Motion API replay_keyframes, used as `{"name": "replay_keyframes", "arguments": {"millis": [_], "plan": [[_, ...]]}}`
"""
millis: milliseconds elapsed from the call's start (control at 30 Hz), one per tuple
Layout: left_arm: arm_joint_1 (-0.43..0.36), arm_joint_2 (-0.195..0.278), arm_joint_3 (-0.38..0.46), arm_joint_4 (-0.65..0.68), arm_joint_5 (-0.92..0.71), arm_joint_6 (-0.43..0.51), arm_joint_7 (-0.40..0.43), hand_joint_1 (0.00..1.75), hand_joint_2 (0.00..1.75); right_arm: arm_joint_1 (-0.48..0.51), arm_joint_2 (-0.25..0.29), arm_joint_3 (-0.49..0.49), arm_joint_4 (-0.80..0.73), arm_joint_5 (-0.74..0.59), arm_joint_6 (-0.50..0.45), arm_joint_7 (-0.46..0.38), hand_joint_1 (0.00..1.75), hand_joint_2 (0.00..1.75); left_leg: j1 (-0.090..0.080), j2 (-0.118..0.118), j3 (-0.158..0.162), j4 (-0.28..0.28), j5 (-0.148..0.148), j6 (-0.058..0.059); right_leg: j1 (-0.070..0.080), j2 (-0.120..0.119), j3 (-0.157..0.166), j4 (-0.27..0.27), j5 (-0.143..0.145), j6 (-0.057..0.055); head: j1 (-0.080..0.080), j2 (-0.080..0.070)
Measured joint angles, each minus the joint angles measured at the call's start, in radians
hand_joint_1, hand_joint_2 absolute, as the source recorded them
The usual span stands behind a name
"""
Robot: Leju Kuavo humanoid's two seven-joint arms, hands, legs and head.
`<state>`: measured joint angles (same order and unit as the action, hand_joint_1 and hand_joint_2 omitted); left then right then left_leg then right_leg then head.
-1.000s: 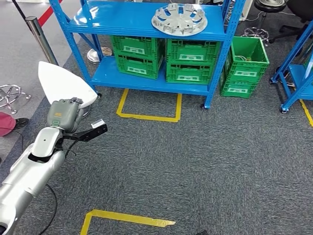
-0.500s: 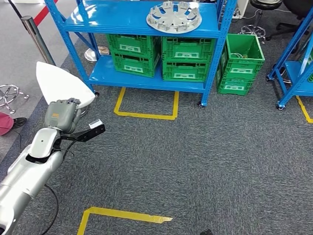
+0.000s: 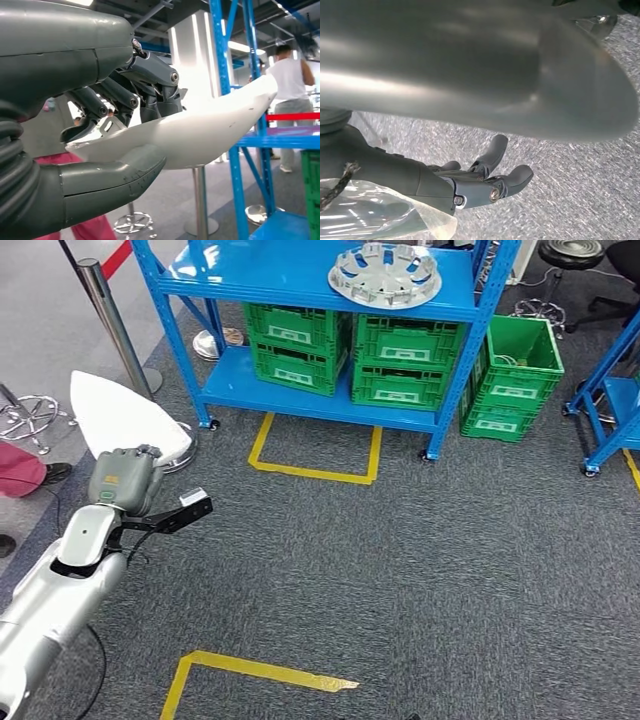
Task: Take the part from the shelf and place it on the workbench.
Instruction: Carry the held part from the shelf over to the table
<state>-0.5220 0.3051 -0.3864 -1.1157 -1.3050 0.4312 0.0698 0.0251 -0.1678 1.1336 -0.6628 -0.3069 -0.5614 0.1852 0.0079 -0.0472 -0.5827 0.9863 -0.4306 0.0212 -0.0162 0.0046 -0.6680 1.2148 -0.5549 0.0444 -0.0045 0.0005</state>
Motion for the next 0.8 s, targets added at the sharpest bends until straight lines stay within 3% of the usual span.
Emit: {"name": "replay_keyframes", "arguments": {"millis": [67,133,200,233,300,367,433,467,500,567,633,700,733,800], "plan": [[-0.001,0.0,0.001,0.0,0.0,0.0,0.0,1.75,1.75,0.001,-0.002,0.0,-0.005,0.007,0.0,0.004,0.0,0.0,0.003,-0.019,-0.006,0.01,-0.002,-0.011,-0.011,0.046,0.074,-0.136,0.047,0.005,0.001,0.0],[-0.005,0.0,0.003,-0.001,0.0,-0.002,0.0,1.75,1.75,0.002,-0.003,0.0,-0.014,0.013,0.0,0.008,0.0,0.0,0.004,-0.04,-0.02,0.021,0.002,-0.025,-0.017,0.082,0.106,-0.194,0.053,0.003,0.0,0.0],[-0.006,0.001,0.004,-0.002,0.0,-0.005,0.0,1.75,1.75,0.005,-0.004,-0.001,-0.024,0.019,0.0,0.016,0.0,0.0,0.007,-0.062,-0.032,0.023,0.009,-0.037,-0.014,0.067,0.105,-0.192,0.054,-0.008,0.0,0.0],[-0.005,0.003,0.005,-0.003,0.0,-0.006,0.001,1.75,1.75,0.006,-0.006,-0.001,-0.03,0.023,0.0,0.021,0.0,0.0,0.008,-0.061,-0.036,0.026,0.007,-0.041,-0.014,0.055,0.105,-0.192,0.056,-0.013,0.0,0.0],[-0.006,0.006,0.006,-0.003,0.0,-0.006,0.003,1.75,1.75,0.008,-0.01,-0.003,-0.044,0.031,0.0,0.029,0.0,0.0,0.007,-0.024,-0.062,0.083,-0.03,-0.049,-0.014,0.03,0.106,-0.194,0.059,-0.026,-0.007,0.0],[-0.009,0.005,0.005,-0.003,0.0,-0.006,0.005,1.75,1.75,0.012,-0.014,-0.005,-0.054,0.038,0.0,0.033,0.0,0.0,0.007,0.024,-0.12,0.215,-0.096,-0.054,-0.009,0.002,0.105,-0.194,0.058,-0.034,-0.014,0.0],[-0.007,0.003,0.004,-0.003,0.0,-0.007,0.005,1.75,1.75,0.015,-0.017,-0.006,-0.059,0.044,0.0,0.036,0.0,0.0,0.007,0.039,-0.159,0.312,-0.127,-0.055,-0.005,-0.027,0.105,-0.194,0.057,-0.036,-0.015,0.0],[-0.006,0.002,0.004,-0.003,0.0,-0.008,0.006,1.75,1.75,0.015,-0.018,-0.007,-0.062,0.049,0.001,0.039,0.0,0.0,0.007,0.041,-0.154,0.308,-0.115,-0.053,-0.003,-0.04,0.105,-0.194,0.056,-0.037,-0.015,0.0],[-0.005,0.003,0.004,-0.003,0.0,-0.009,0.006,1.75,1.75,0.015,-0.019,-0.008,-0.067,0.054,0.001,0.044,0.0,0.0,0.005,0.046,-0.129,0.265,-0.087,-0.049,-0.002,-0.053,0.106,-0.194,0.055,-0.037,-0.015,0.0],[-0.009,0.003,0.004,-0.003,0.0,-0.011,0.009,1.75,1.75,0.014,-0.02,-0.011,-0.078,0.066,0.001,0.053,0.0,0.0,-0.005,0.083,-0.055,0.128,-0.029,-0.035,0.003,-0.077,0.109,-0.193,0.052,-0.036,-0.014,0.0],[-0.015,0.003,0.005,-0.003,0.0,-0.012,0.01,1.75,1.75,0.013,-0.021,-0.016,-0.083,0.074,0.003,0.056,0.0,0.0,-0.017,0.114,-0.015,0.043,-0.013,-0.024,0.009,-0.099,0.109,-0.193,0.049,-0.031,-0.014,0.0],[-0.017,0.004,0.005,-0.003,0.0,-0.011,0.011,1.75,1.75,0.013,-0.021,-0.018,-0.085,0.08,0.006,0.055,0.0,0.0,-0.02,0.101,-0.016,0.029,-0.016,-0.016,0.011,-0.123,0.11,-0.195,0.048,-0.025,-0.014,0.0],[-0.017,0.006,0.005,-0.003,0.0,-0.011,0.011,1.75,1.75,0.012,-0.022,-0.02,-0.086,0.082,0.008,0.054,0.0,0.0,-0.018,0.09,-0.016,0.025,-0.012,-0.012,0.011,-0.12,0.11,-0.194,0.044,-0.021,-0.013,0.0],[-0.019,0.006,0.005,-0.003,0.0,-0.012,0.012,1.75,1.75,0.011,-0.024,-0.023,-0.088,0.087,0.01,0.055,0.0,0.0,-0.011,0.069,-0.015,0.016,-0.004,-0.001,0.008,-0.071,0.09,-0.152,0.013,-0.014,-0.012,0.0]]}}
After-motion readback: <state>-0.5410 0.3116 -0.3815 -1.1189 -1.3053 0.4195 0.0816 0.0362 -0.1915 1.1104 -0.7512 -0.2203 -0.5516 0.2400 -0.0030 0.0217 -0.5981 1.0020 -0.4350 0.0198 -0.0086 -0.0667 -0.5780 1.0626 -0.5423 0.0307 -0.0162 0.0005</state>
